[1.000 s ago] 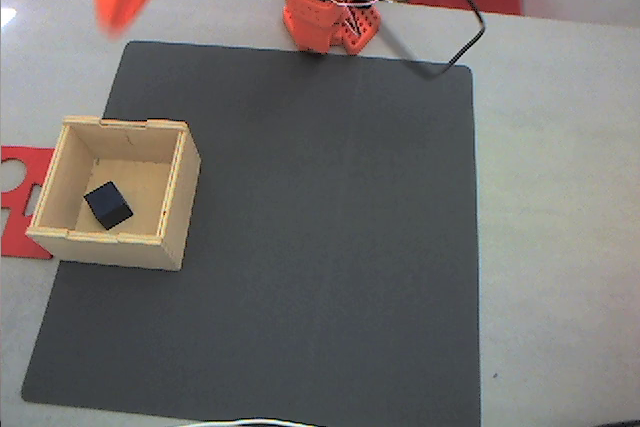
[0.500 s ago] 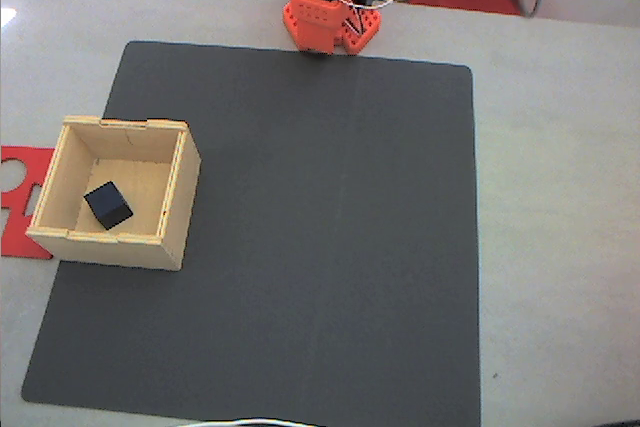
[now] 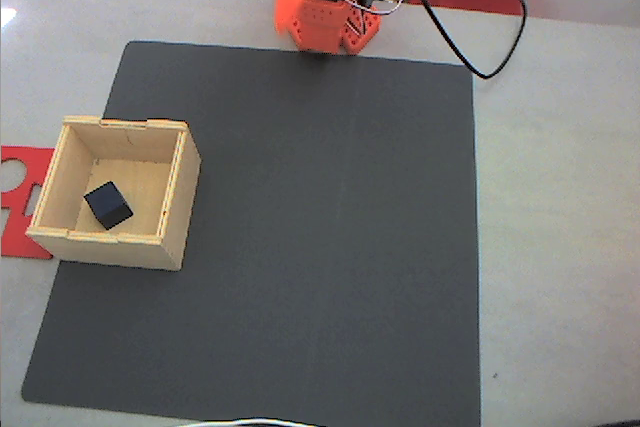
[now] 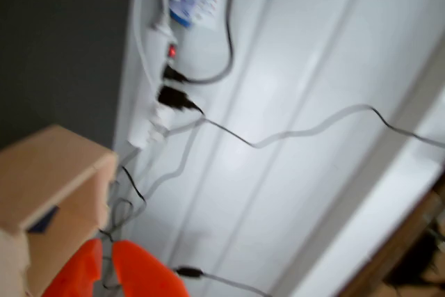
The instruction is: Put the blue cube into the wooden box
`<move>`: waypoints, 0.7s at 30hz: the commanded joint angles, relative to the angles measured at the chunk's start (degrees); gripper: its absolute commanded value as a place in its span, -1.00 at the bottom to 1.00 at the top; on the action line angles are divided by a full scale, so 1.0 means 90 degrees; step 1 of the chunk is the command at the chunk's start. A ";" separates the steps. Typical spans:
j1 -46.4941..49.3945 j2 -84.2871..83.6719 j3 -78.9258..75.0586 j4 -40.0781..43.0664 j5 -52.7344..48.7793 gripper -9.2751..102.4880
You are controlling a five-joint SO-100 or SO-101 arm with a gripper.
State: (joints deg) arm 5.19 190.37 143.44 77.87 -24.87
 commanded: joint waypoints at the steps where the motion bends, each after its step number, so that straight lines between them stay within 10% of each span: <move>1: -0.0459 0.0078 0.1113 -0.0137 0.0117 -0.83; 21: 0.0156 0.0098 0.3145 -0.0547 0.1162 -0.83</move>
State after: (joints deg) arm 5.98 190.63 172.00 73.83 -14.94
